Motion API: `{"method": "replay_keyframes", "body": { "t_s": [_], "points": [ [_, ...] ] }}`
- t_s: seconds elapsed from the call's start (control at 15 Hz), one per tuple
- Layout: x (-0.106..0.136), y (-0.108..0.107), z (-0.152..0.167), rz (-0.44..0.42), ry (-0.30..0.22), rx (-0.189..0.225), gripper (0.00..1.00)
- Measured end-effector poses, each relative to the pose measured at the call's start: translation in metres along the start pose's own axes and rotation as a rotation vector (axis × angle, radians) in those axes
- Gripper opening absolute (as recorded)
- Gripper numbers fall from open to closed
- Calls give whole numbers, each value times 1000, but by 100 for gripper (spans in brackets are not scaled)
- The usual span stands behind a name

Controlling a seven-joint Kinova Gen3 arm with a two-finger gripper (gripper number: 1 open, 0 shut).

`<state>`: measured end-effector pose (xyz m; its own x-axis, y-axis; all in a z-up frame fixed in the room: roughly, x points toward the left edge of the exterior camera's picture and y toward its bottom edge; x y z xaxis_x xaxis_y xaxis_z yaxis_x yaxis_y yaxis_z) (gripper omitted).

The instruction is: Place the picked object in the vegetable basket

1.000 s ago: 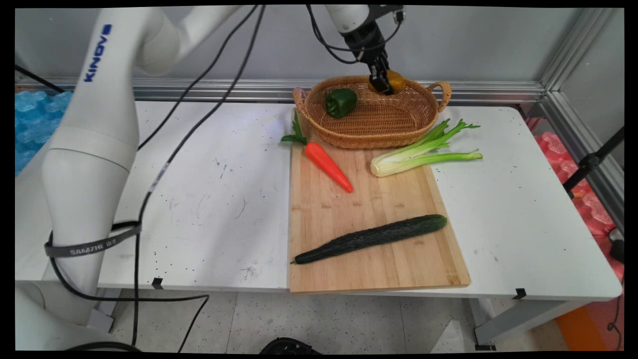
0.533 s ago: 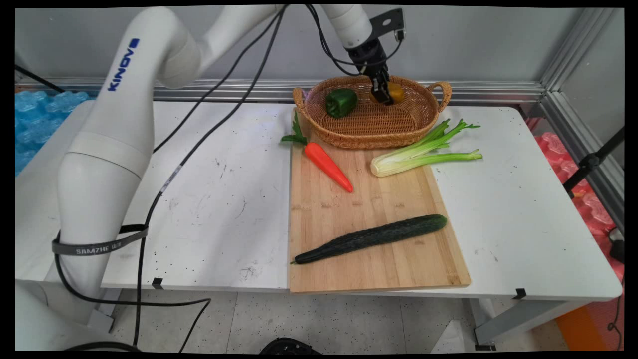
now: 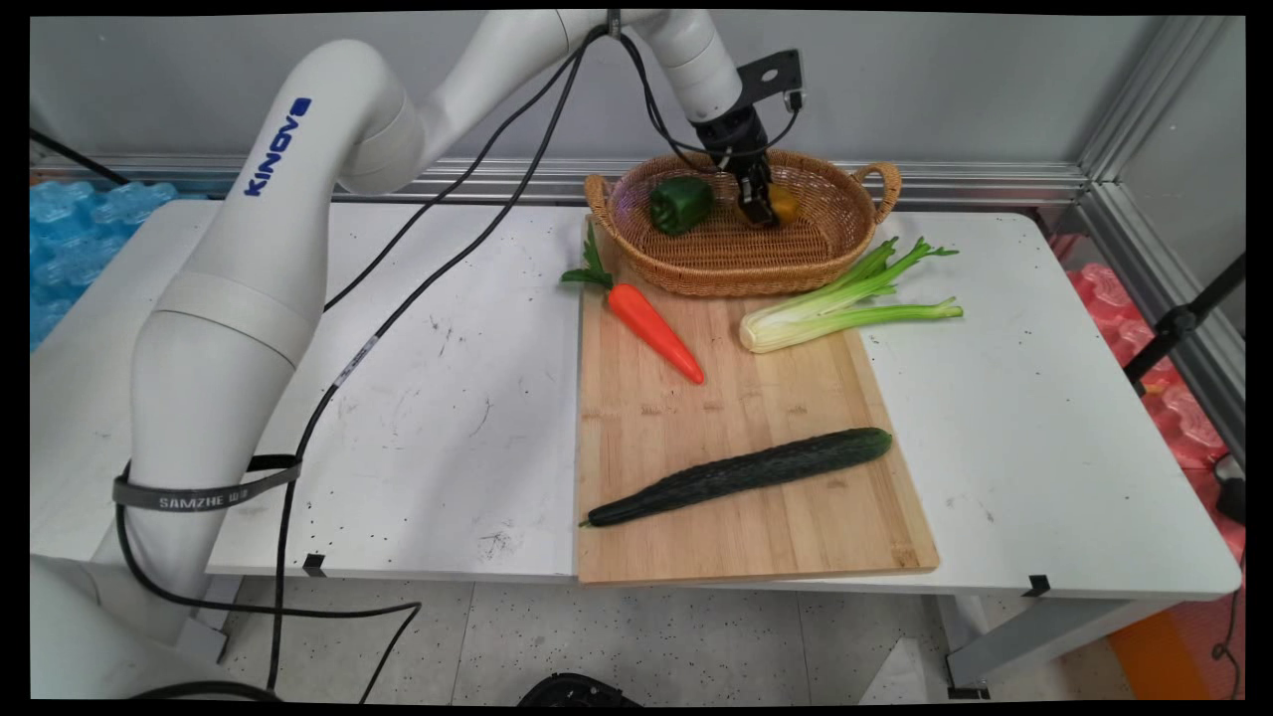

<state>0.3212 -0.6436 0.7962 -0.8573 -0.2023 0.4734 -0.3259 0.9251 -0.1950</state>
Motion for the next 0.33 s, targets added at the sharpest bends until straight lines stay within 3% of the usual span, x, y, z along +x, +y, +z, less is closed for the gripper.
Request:
{"method": "replay_keyframes", "body": {
  "t_s": [0.07,0.33],
  "points": [
    [-1,0,2,0,-3,-1,100],
    [-4,3,4,9,-7,1,100]
  ]
}}
